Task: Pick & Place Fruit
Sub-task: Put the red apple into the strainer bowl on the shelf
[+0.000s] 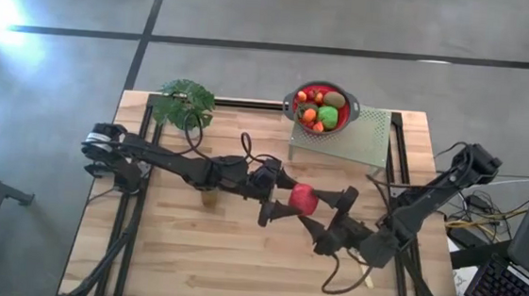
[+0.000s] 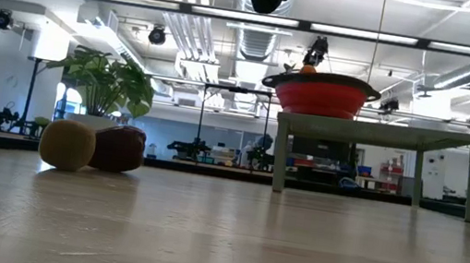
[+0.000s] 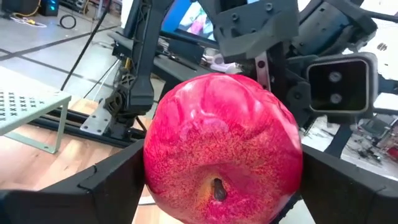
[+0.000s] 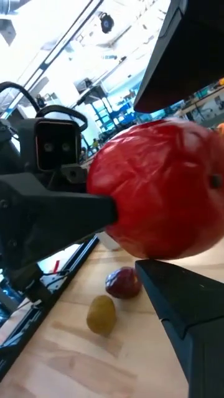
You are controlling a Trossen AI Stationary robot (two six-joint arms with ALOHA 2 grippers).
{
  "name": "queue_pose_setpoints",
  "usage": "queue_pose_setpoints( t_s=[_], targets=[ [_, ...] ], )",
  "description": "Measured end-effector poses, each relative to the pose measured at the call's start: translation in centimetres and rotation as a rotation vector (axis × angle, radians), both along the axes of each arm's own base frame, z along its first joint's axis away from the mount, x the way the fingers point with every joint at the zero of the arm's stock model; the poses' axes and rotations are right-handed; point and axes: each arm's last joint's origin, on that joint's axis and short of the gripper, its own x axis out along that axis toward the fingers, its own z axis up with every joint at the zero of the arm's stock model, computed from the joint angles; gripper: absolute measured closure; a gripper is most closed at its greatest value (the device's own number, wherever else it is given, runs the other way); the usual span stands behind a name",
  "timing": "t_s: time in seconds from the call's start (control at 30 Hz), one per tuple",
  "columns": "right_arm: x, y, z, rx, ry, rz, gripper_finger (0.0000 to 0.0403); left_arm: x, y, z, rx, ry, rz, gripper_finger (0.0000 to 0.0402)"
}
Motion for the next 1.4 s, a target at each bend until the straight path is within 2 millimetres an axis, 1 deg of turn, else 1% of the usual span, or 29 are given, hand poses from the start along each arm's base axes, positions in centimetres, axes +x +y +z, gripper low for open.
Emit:
queue_pose_setpoints(
  t_s=[0.13, 0.3, 0.53, 0.7, 1.27, 1.4],
  targets=[
    [0.7, 0.5, -0.1, -0.002, 0.004, -0.002, 0.0003, 0.0, -0.1, 0.1, -0.036, 0.005, -0.037, 0.0035],
    [1.6, 1.0, -0.2, -0.082, 0.052, -0.002, 0.0003, 0.0, -0.4, 0.7, -0.068, -0.006, -0.121, 0.0035],
    [2.6, 1.8, -0.7, -0.17, 0.094, -0.065, 0.0003, 0.0, -0.6, 0.9, -0.082, -0.005, -0.185, 0.0035],
    [2.7, 1.9, -0.9, -0.185, 0.106, -0.064, 0.0003, -0.1, -0.6, 0.7, -0.082, 0.0, -0.199, 0.0035],
    [2.5, 1.8, -0.7, -0.17, 0.095, -0.062, 0.0003, -0.2, -0.6, 0.8, -0.076, 0.004, -0.211, 0.0035],
    [2.6, 1.8, -0.7, -0.142, 0.084, -0.042, 0.0003, -0.2, -0.5, 0.7, -0.058, 0.005, -0.209, 0.0035]
  ],
)
